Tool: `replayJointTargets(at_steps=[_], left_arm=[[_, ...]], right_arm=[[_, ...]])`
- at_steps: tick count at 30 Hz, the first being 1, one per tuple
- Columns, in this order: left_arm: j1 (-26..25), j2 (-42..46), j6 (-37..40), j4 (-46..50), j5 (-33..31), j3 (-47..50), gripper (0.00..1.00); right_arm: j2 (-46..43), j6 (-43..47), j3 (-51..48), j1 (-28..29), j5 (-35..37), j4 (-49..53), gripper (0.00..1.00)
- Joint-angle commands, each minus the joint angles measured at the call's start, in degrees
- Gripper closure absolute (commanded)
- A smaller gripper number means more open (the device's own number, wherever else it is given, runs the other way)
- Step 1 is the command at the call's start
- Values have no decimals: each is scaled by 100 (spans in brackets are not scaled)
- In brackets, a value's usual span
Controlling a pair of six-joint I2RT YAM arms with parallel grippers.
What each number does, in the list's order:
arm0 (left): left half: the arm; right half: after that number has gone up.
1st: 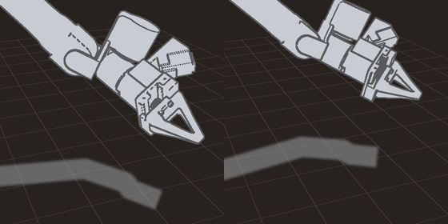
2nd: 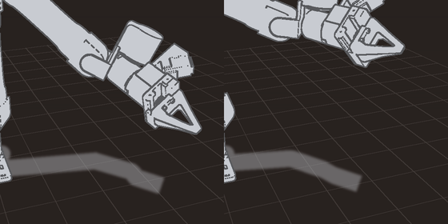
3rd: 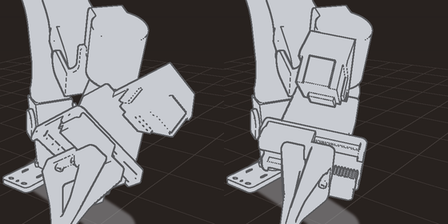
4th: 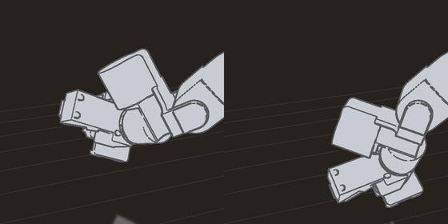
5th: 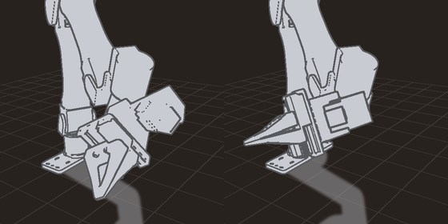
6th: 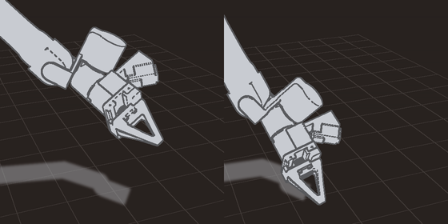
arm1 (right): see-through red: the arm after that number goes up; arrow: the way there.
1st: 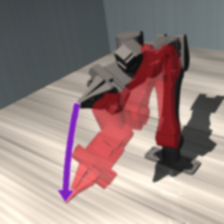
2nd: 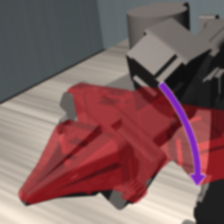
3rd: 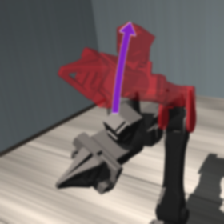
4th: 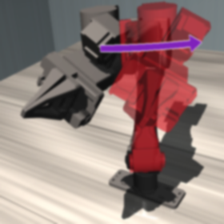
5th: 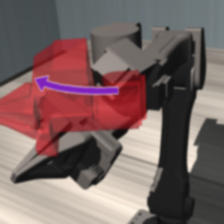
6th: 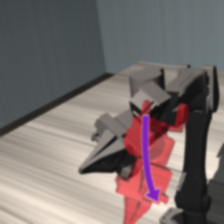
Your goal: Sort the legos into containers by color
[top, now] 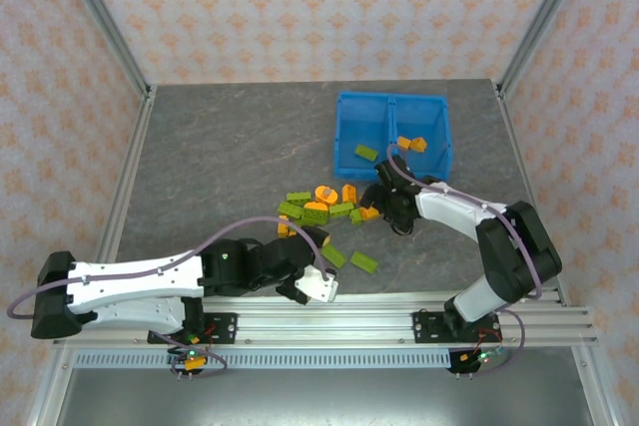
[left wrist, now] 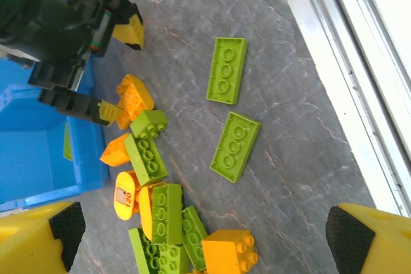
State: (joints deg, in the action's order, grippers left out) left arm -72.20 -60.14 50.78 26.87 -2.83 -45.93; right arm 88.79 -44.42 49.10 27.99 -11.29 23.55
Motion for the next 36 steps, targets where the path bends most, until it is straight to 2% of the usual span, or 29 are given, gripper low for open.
replayJointTargets(at_steps=[1,5,8,11,15,25,30,33,36], left_arm=[[74,290,239,-715,162,385,0],[-51,382,312,-555,9,399,0],[-283,445,422,-686,-348,497,0],[-472,503,424,-888,-529,658,0],[-505,469,345,-953,-551,674,0],[-483,488,248,-940,-281,532,0],[-9,656,277,-457,257,153,0],[285,923,193,-811,515,261,0],[463,1088,64,-1291,581,492,0]], right_arm=[[329,-257,362,39,281,125,12],[697,-458,502,171,231,181,18],[811,-692,494,311,395,241,28],[891,-844,487,397,419,387,40],[894,-944,329,443,497,517,64],[-78,-970,211,427,1254,724,75],[-586,-735,426,425,1636,1064,75],[-1042,-596,500,403,1924,1212,75],[-1515,-238,770,298,2624,1470,74]])
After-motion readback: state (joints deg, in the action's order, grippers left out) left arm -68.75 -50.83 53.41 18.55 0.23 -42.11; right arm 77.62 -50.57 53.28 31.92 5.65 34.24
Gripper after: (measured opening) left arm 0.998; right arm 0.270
